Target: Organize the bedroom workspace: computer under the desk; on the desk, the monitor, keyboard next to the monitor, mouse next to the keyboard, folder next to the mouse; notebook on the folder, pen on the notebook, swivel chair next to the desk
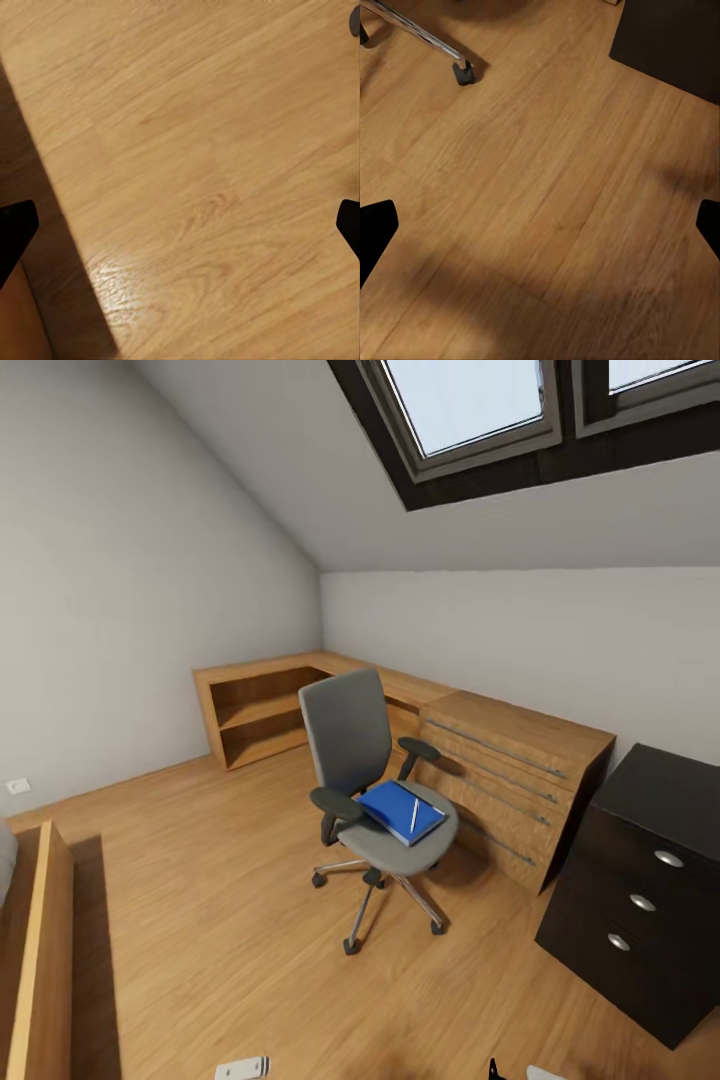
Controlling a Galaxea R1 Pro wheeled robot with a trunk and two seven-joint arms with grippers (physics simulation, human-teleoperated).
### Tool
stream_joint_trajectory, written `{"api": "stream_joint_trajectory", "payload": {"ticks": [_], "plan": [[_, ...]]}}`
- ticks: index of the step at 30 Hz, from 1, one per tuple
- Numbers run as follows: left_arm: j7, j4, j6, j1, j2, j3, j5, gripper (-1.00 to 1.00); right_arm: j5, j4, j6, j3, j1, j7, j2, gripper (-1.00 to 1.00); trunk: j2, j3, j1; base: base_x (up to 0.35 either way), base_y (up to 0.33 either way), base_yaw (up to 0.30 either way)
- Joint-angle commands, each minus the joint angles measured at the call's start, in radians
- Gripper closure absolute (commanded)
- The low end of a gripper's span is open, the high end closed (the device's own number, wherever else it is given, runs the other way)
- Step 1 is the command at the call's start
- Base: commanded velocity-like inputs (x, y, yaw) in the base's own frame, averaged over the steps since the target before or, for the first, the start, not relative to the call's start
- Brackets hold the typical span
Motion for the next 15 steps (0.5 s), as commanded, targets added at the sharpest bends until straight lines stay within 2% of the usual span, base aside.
{"api": "stream_joint_trajectory", "payload": {"ticks": [1,15], "plan": [[0.006,0.001,-0.004,-0.001,0.001,-0.008,0.009,-1.00,-0.002,0.002,-0.005,-0.001,-0.001,0.000,0.000,-1.00,0.007,0.002,-0.004,0.000,0.000,0.000],[0.006,0.001,-0.005,-0.001,0.001,-0.008,0.008,-1.00,-0.002,0.002,-0.005,-0.001,-0.001,0.000,0.000,-1.00,0.105,0.046,-0.058,0.000,0.000,0.000]]}}
